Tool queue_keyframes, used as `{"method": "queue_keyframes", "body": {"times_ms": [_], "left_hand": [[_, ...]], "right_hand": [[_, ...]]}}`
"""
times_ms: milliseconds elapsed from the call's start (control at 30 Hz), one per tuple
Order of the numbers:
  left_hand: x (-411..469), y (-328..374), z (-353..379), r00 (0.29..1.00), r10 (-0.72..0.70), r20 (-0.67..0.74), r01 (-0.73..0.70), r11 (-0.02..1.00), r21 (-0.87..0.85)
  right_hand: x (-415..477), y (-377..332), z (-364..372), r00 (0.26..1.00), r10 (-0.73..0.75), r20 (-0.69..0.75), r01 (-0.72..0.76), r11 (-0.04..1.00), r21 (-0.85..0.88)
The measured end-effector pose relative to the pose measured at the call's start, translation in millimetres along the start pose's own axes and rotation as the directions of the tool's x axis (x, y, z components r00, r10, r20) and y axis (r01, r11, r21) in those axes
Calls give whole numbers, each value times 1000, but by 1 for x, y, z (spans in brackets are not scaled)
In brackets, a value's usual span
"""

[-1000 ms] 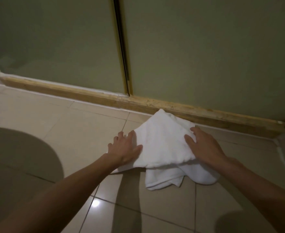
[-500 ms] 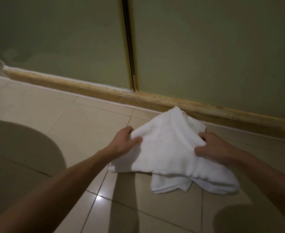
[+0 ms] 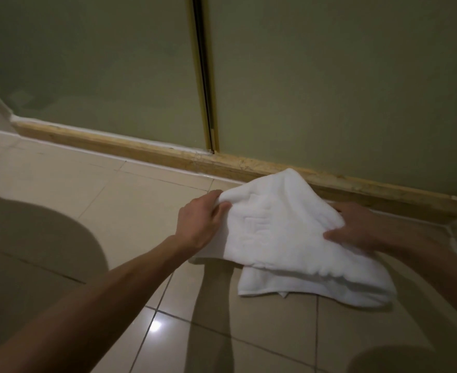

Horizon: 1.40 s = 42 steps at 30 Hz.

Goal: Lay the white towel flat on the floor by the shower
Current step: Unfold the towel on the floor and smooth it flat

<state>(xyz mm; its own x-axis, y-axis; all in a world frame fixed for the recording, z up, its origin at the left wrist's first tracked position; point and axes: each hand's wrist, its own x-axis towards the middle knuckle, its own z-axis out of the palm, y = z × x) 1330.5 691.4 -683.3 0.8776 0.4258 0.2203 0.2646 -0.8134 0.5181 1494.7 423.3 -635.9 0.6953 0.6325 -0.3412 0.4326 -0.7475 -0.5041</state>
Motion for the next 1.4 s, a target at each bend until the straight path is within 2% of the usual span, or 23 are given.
{"method": "queue_keyframes", "body": {"times_ms": [167,400,533,633,767,867,933,1067,1267,1400], "left_hand": [[4,6,-9,999,22,-33,-20,998,60],[7,11,-17,997,0,-79,11,990,142],[5,15,-20,998,-12,-61,22,986,165],[1,11,-20,999,3,-36,4,981,192],[-7,3,-16,999,17,49,-25,983,180],[-11,-3,-9,976,-71,207,25,975,220],[-14,-5,-4,946,-120,300,47,970,237],[-22,-11,2,910,-101,403,40,987,157],[-23,-16,-1,906,-27,422,20,1000,22],[-23,-11,3,953,27,302,-13,999,-50]], "right_hand": [[-10,-1,-13,998,22,-63,-23,1000,-14],[-22,-17,-33,988,12,-156,-56,958,-281],[-25,-21,-31,967,-35,-251,-100,858,-504],[-26,-14,-13,951,-48,-304,-135,823,-551],[-24,-3,12,953,-33,-302,-113,885,-451],[-19,-1,23,950,2,-312,-123,922,-368],[-16,-1,28,944,-5,-329,-125,919,-373],[-14,-2,34,934,-52,-353,-131,869,-476],[-16,-8,40,949,82,-303,-221,861,-459],[-13,-22,42,955,162,-248,-240,914,-326]]}}
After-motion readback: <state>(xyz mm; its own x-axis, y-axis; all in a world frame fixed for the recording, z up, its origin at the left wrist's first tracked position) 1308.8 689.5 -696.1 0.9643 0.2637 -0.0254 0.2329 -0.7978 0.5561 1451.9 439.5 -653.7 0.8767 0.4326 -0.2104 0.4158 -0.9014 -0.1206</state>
